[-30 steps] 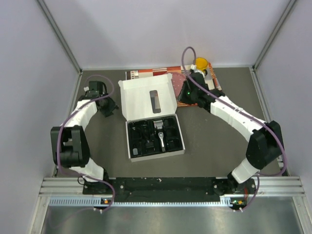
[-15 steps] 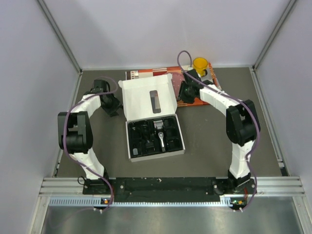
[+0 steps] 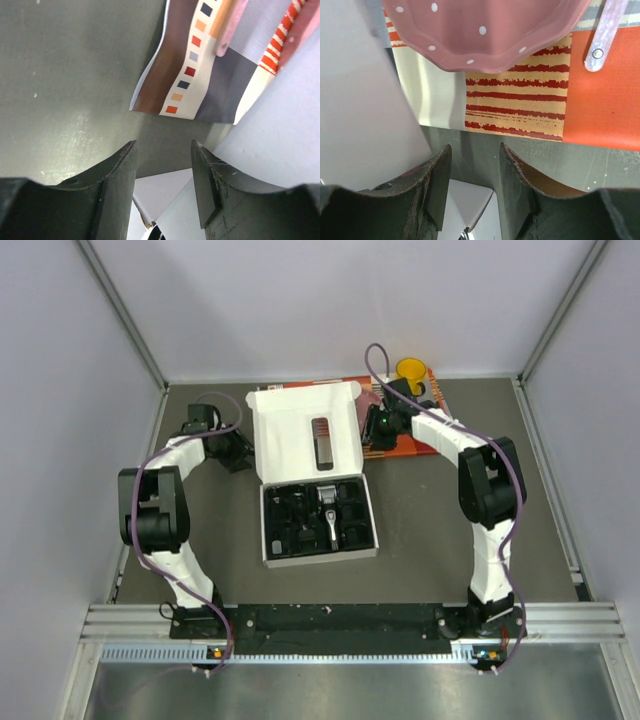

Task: Sort the hair-cutting tools

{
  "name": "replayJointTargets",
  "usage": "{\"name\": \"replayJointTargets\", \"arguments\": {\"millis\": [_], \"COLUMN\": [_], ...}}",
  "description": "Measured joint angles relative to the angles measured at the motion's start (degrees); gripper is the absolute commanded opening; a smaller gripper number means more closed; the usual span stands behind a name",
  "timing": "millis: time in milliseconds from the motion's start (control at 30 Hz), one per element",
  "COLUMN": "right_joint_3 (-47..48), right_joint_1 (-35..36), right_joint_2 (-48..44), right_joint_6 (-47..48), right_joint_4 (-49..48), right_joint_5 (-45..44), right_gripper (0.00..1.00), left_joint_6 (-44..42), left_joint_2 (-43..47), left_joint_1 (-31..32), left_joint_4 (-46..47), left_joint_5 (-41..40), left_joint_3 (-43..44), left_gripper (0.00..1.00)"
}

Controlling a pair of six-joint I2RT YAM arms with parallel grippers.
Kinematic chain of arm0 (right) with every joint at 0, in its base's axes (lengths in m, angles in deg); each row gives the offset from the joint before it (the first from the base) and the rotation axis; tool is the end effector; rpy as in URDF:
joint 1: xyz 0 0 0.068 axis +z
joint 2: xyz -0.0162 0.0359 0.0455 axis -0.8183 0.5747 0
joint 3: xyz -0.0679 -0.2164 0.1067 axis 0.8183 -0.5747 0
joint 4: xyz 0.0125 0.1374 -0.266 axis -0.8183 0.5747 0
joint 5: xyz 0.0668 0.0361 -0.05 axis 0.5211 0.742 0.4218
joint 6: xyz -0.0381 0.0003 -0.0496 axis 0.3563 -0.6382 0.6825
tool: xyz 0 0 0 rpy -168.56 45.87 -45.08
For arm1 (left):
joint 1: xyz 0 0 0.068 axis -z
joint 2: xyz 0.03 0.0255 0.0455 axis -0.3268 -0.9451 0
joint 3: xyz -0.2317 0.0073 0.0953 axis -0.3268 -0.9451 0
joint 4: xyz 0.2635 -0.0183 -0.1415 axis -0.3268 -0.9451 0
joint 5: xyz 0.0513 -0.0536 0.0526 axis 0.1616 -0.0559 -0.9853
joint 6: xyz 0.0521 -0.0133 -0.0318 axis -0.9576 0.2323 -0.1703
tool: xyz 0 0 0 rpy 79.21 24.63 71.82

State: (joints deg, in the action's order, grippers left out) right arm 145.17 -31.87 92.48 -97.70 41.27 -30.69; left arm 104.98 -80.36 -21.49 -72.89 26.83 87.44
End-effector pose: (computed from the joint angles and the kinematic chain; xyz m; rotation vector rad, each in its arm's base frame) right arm 0.4491 0.2004 0.1614 0.1258 2.5937 0.6055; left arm 0.4140 0.0001 0.1407 -0.7805 2.4872 -0.7191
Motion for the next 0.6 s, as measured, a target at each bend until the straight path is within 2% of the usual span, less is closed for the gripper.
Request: {"name": "replayJointTargets", "arguments": {"millis": [300, 600], "right_joint_3": [-8.8, -15.2], "right_joint_1": [-1.9, -2.1], "right_joint_2": [-2.8, -10.6], "right_joint_6": [-2.8, -4.2], "right_joint_4": [-7.6, -10.5], "right_joint_5": [6.8, 9.1], "right_gripper": [0.44, 0.44], "left_joint_6": [1.2, 1.7], "left_joint_2": [0.8, 8.1], "left_joint_1": [-0.2, -0.2], "left_joint_4": [6.9, 9.0], "left_joint_5": [5.2, 7.0], "left_joint_3": [-3.8, -8.1], "left_gripper": [0.49, 0.48]}}
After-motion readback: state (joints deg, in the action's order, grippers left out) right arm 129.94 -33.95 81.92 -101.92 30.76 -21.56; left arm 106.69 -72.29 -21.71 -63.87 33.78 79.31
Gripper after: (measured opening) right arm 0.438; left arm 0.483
